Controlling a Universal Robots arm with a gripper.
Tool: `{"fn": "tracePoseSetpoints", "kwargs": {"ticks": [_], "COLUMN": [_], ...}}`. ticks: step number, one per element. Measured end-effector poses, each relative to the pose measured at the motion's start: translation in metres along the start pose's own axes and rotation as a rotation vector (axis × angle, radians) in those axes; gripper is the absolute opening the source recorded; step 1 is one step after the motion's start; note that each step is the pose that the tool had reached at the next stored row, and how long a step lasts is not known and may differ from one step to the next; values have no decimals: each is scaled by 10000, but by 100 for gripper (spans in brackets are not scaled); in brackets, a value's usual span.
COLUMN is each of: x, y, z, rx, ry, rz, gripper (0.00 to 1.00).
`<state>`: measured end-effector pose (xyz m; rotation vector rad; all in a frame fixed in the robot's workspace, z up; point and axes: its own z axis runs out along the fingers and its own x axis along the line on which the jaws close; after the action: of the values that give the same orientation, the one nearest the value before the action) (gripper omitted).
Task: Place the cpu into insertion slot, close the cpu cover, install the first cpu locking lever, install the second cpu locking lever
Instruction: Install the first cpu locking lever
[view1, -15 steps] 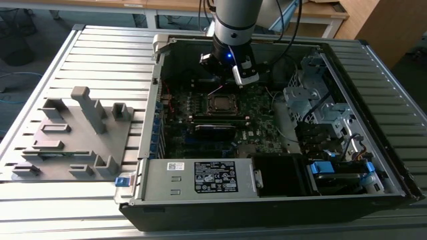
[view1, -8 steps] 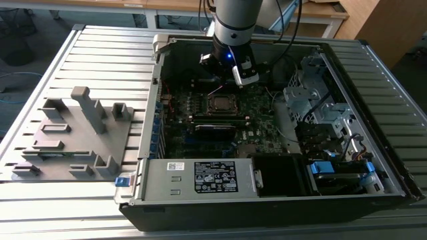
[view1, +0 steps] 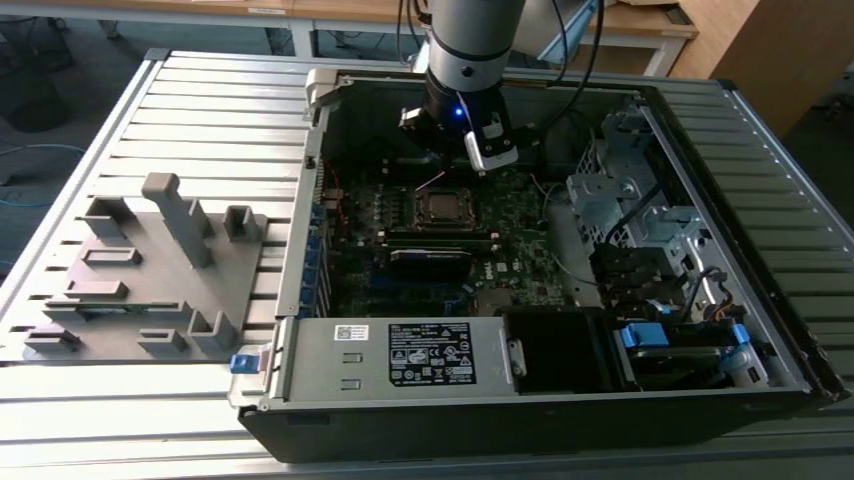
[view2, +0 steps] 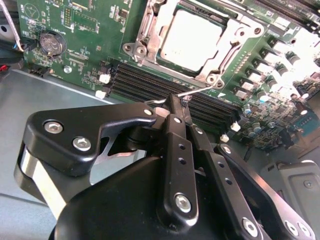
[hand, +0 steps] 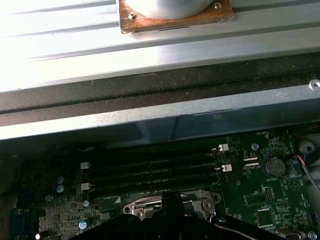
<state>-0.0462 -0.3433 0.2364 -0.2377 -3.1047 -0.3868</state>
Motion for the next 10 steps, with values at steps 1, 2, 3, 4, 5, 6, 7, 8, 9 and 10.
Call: {"fn": "tracePoseSetpoints", "kwargs": {"ticks": [1, 2, 3, 4, 5, 6, 7, 8, 9, 10], "x": [0, 0, 0, 0, 0, 0, 0, 0, 0, 0], "y": [0, 0, 0, 0, 0, 0, 0, 0, 0, 1], "z": [0, 0, 0, 0, 0, 0, 0, 0, 0, 0], "rx": [11, 12, 14, 15, 18, 21, 25, 29, 34, 41], "ry": [-2, -2, -2, -3, -3, -4, -4, -5, -6, -7], "rz": [0, 0, 0, 0, 0, -1, 0, -1, 0, 0], "gripper": [10, 10, 10, 10, 10, 10, 10, 10, 10, 10]}}
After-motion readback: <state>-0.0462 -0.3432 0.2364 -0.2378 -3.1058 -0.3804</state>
